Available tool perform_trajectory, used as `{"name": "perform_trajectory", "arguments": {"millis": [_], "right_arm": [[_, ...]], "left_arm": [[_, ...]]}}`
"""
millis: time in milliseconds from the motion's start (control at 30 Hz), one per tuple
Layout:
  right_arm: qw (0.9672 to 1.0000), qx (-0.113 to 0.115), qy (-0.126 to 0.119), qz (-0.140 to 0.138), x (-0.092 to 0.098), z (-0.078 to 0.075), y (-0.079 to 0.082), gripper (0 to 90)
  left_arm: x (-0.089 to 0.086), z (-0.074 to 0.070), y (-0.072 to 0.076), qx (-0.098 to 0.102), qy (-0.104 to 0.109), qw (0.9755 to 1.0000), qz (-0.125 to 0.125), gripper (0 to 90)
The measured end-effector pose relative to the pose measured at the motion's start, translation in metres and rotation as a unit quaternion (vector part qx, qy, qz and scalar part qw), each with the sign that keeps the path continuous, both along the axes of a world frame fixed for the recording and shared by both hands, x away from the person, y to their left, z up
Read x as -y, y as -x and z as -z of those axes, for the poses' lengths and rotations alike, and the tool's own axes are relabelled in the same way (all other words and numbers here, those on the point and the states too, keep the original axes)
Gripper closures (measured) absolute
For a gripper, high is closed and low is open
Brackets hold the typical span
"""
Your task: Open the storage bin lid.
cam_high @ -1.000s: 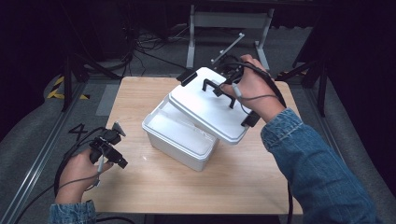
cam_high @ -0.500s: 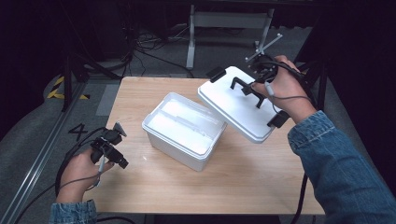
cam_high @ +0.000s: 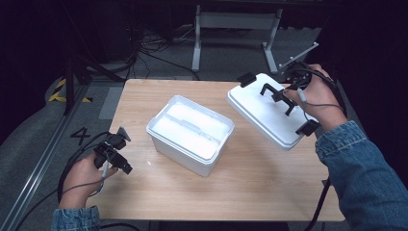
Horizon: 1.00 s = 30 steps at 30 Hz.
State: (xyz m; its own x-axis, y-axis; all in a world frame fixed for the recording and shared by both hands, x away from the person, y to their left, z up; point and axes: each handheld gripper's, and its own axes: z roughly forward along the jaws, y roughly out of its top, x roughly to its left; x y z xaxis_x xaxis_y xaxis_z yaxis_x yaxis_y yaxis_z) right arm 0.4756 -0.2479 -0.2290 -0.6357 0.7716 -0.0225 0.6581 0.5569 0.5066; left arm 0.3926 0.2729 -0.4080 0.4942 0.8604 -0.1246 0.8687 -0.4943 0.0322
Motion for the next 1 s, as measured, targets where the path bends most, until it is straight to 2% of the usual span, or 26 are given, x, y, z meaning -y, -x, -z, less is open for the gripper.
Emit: {"name": "perform_trajectory", "arguments": {"millis": [100,167,367,433,500,1000], "right_arm": [[0.9999,-0.007,0.002,0.009,0.014,0.011,-0.003,84.5],[0.9999,-0.008,0.002,0.011,0.016,0.014,-0.003,84.4],[0.9996,-0.018,0.002,0.022,0.033,0.033,-0.007,84.5],[0.9993,-0.024,0.004,0.027,0.04,0.045,-0.008,84.4],[0.9993,-0.025,0.005,0.028,0.041,0.047,-0.009,84.4],[0.998,-0.046,0.005,0.043,0.06,0.098,-0.012,84.4]], "left_arm": [[0.0,0.001,0.0,-0.002,0.0,1.0,-0.001,32.3],[0.0,0.001,0.0,-0.003,0.001,1.0,-0.001,32.3],[0.0,0.002,-0.001,-0.002,0.001,1.0,0.0,32.3],[0.0,0.002,-0.001,-0.003,0.001,1.0,0.0,32.2],[0.0,0.002,-0.001,-0.003,0.0,1.0,-0.001,32.2],[-0.001,0.005,-0.001,-0.005,0.0,1.0,0.0,34.2]]}}
